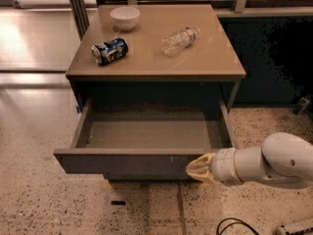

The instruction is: Close top drawer

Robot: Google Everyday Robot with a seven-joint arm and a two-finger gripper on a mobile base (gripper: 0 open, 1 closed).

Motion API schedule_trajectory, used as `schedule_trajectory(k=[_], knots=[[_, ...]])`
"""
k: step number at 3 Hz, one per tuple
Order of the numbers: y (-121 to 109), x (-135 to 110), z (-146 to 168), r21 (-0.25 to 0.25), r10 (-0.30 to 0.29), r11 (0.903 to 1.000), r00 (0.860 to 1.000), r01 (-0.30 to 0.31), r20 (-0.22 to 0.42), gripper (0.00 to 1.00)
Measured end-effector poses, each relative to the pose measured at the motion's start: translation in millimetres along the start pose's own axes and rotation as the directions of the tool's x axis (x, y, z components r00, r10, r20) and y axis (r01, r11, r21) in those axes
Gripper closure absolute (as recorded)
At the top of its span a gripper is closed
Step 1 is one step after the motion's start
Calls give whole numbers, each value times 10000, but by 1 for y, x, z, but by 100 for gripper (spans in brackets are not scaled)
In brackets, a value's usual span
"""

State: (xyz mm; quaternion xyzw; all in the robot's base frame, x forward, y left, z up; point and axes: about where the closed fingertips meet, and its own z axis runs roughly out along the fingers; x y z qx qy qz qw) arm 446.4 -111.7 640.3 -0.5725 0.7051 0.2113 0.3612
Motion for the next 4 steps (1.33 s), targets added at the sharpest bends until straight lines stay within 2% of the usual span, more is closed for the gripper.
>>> schedule_trajectory(k=[1,2,4], knots=[[-21,-4,8,269,-398,9988,9992,398,-27,100],[-79,-20,4,1348,-1118,9844,9936,1132,-175,100],[-87,-21,15,1449,-1282,9811,9917,1285,-110,100]])
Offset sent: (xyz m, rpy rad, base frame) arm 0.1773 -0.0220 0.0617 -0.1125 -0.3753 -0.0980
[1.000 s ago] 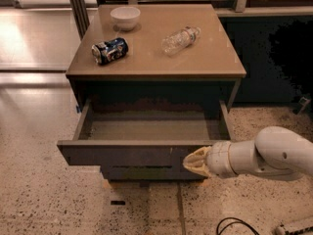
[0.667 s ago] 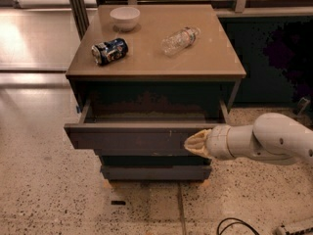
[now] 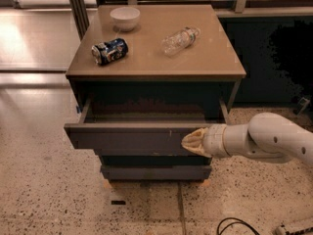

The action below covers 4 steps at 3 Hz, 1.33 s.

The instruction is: Close top drawer

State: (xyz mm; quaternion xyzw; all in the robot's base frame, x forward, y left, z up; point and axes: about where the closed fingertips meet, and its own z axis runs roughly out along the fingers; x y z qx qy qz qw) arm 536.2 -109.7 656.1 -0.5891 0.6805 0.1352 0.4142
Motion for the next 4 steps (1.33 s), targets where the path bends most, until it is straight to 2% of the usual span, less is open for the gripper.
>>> schedule_trajectory(k=[2,3,4], knots=[[-22,-5,29,193,-765,9969,9971,764,51,100],[-41,-8,40,351,-1135,9930,9935,1132,50,100],[-87,-11,44,729,-1404,9874,9901,1402,-25,100]])
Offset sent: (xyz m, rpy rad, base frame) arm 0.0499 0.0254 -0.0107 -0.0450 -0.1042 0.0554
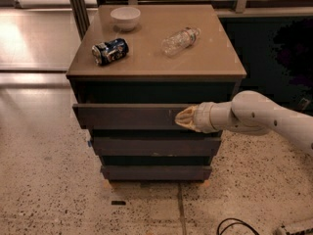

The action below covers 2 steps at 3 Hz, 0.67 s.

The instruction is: Close top drawer

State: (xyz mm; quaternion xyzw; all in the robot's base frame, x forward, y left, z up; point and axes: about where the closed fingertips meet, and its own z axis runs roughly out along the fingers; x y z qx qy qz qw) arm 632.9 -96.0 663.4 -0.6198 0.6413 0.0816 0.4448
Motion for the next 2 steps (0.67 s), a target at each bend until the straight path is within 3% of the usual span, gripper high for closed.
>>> schedule_trajectory(k=[2], knots=[[-4,8,12,141,123,9998,9999,-124,39,100]])
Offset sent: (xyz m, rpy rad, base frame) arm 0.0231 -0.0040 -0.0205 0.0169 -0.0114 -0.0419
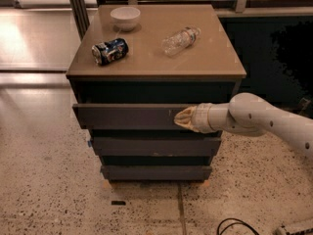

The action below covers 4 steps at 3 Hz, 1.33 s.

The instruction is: Close top drawer

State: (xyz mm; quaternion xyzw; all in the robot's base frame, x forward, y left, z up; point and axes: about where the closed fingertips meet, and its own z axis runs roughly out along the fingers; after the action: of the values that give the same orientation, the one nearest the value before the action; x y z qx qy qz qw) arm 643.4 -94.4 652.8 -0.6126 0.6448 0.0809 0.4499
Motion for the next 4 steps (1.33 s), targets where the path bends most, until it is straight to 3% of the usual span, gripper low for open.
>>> schedule_trajectory(k=[1,2,4], knots=[[-18,13,12,232,-165,9996,9998,167,-69,100],[-26,29,31,-88,-452,9990,9986,450,-261,100],[-36,29,30,36,-569,9984,9978,571,-344,100]])
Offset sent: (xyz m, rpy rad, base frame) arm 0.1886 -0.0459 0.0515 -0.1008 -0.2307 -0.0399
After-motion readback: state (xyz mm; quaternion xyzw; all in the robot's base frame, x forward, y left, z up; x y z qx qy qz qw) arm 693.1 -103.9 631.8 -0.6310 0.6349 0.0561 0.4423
